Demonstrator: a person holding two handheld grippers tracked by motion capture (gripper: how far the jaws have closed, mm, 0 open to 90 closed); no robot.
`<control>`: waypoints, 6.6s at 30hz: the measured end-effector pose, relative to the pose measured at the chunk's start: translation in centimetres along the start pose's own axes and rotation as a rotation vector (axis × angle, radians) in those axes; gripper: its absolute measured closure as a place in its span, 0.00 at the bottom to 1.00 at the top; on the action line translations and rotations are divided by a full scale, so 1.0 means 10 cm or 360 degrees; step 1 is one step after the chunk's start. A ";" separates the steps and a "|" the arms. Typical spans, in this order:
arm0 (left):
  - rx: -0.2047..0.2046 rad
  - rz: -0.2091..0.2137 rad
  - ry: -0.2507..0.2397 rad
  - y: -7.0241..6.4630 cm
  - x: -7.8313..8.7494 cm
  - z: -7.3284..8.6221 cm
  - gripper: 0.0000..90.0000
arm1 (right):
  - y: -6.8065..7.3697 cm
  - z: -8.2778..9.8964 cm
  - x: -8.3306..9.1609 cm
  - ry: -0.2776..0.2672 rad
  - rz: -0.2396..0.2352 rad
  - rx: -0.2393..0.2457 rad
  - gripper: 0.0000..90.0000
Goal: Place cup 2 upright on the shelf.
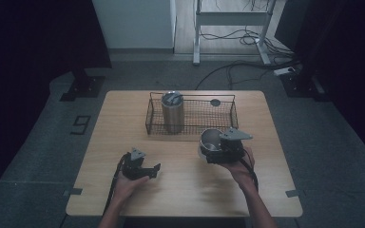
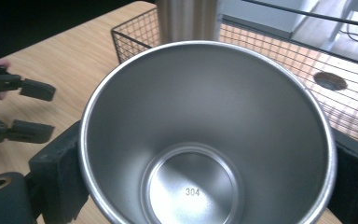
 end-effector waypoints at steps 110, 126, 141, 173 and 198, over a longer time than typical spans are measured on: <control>0.0026 0.0047 0.0033 0.05 0.04 0.03 0.16 | -1.03 -0.98 -0.27 0.0047 0.0276 -0.0116 0.07; 0.0027 0.0059 0.0042 0.05 0.04 0.04 0.16 | -1.09 -1.00 -0.51 0.0084 0.0265 -0.0135 0.07; 0.0015 0.0059 0.0056 0.04 0.02 0.05 0.16 | -1.12 -0.98 -0.69 0.0118 0.0261 -0.0147 0.07; 0.0005 0.0061 0.0081 0.02 -0.01 0.07 0.16 | -1.23 -0.83 -1.12 0.0188 0.0251 -0.0204 0.07; -0.0027 0.0081 0.0125 -0.02 -0.06 0.09 0.16 | -1.27 -0.64 -1.41 0.0316 0.0253 -0.0205 0.07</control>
Point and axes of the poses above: each handheld gripper's, and its own axes: x roughly backward along the jaws, z roughly out of its underside, y roughly to its left, the point moved 1 cm from there along -x, roughly forward along the jaws, and after that the axes turned 2 degrees about -x, right-handed, at the moved point
